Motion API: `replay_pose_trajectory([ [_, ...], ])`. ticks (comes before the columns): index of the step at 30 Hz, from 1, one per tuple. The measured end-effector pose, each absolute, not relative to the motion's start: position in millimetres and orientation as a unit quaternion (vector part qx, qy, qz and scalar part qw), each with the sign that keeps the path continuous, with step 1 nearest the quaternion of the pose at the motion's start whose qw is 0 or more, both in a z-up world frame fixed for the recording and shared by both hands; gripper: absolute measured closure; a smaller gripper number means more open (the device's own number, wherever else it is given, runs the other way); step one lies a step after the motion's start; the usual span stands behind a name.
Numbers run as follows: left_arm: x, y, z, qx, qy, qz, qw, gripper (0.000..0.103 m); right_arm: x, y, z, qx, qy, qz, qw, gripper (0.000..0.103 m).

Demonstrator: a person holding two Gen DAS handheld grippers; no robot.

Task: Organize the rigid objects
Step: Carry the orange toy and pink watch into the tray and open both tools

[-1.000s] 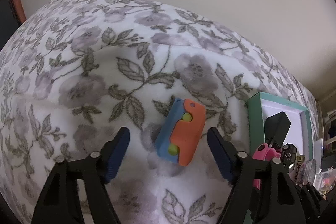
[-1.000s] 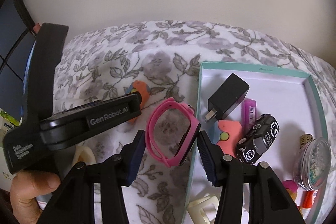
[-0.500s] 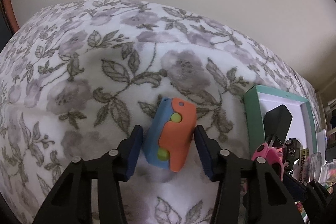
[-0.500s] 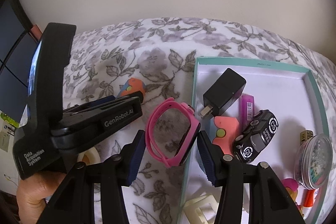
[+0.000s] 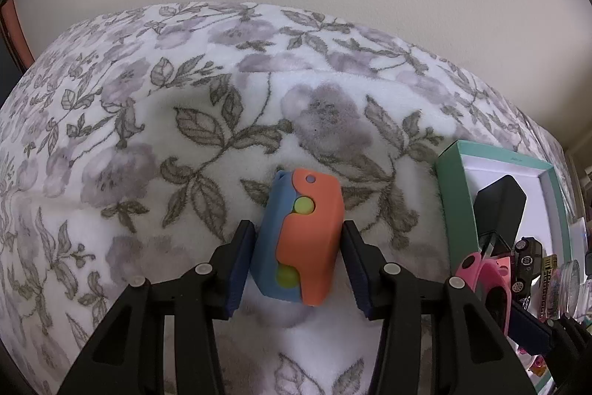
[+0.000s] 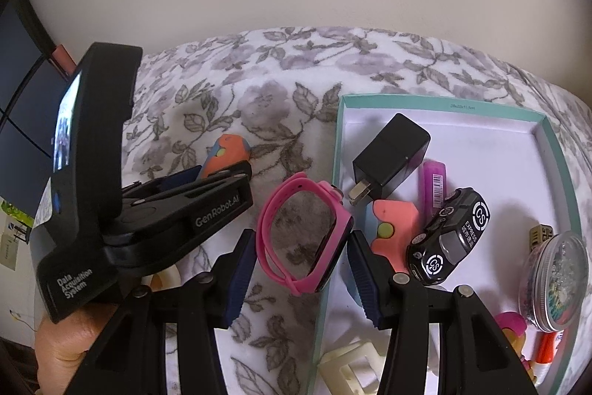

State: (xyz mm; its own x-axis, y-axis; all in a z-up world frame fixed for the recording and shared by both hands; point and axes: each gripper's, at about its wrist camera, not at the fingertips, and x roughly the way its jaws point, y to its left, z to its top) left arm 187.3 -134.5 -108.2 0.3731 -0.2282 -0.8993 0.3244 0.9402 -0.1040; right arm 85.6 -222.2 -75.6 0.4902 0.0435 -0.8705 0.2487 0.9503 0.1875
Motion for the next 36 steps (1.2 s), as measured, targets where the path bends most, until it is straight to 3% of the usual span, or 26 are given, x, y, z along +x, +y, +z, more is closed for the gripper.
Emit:
replay_pose_trajectory([
  [23, 185.7, -129.7, -100.8, 0.03, 0.55, -0.159, 0.819, 0.058, 82.3, -223.3, -74.8, 0.143, 0.508, -0.071, 0.846, 0.05],
  [36, 153.7, -125.6, -68.6, 0.008, 0.553, -0.169, 0.816, 0.058, 57.8, -231.1, -54.8, 0.154, 0.511, -0.09, 0.841, 0.05],
])
